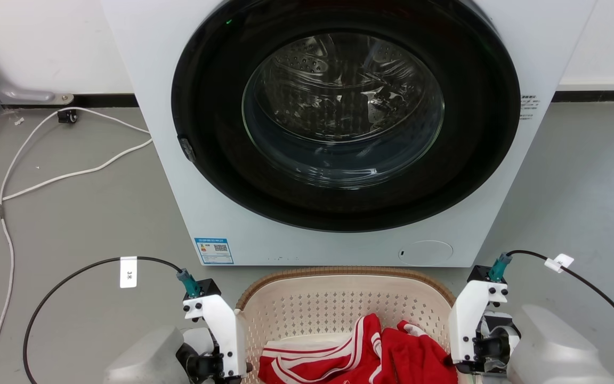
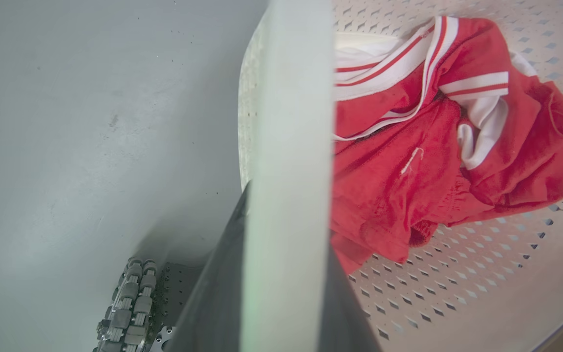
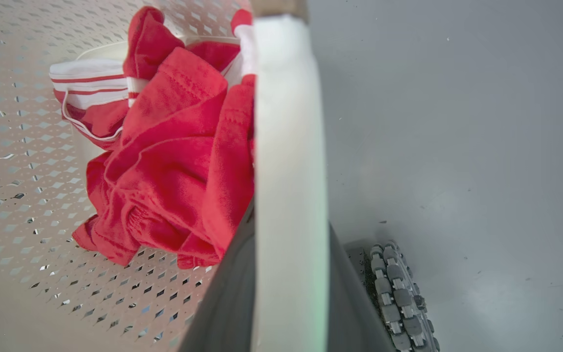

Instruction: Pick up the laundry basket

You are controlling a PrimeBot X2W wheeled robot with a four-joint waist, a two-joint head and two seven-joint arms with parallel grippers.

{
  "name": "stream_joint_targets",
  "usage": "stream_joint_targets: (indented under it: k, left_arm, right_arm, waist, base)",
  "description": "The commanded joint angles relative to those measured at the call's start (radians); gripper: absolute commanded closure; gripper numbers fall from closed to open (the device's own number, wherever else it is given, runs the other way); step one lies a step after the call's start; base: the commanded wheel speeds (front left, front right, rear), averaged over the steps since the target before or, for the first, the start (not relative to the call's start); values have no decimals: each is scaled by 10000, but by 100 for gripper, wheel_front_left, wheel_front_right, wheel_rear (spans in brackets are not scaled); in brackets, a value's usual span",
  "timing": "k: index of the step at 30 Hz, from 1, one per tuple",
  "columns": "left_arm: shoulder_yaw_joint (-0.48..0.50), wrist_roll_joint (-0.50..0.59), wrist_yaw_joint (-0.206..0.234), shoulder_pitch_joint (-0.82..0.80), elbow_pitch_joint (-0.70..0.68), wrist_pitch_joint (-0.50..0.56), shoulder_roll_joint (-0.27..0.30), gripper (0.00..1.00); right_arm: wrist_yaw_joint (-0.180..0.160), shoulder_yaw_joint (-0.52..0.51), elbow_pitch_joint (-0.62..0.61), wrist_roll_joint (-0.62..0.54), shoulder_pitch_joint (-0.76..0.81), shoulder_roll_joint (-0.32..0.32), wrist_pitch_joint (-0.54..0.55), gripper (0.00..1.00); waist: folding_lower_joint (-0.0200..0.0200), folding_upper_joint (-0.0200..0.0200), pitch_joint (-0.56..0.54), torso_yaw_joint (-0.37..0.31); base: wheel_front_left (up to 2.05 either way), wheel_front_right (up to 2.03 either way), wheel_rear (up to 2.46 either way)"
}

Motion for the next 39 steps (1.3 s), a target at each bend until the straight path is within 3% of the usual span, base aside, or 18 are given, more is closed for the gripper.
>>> stream_joint_targets:
  k: [1, 39]
  left_arm:
    - [-13, -84, -132, -50, -135, -39, -116, 100]
    - [-119, -264, -133, -47, -222, -153, -121, 100]
  right_arm:
    - [56, 3, -53, 100, -123, 150, 16, 100]
    - [57, -109, -53, 71, 33, 76, 107, 100]
  waist:
    - [0, 0, 2, -4]
    - [0, 0, 29, 66]
  base:
    - [0, 0, 0]
    - [0, 0, 0]
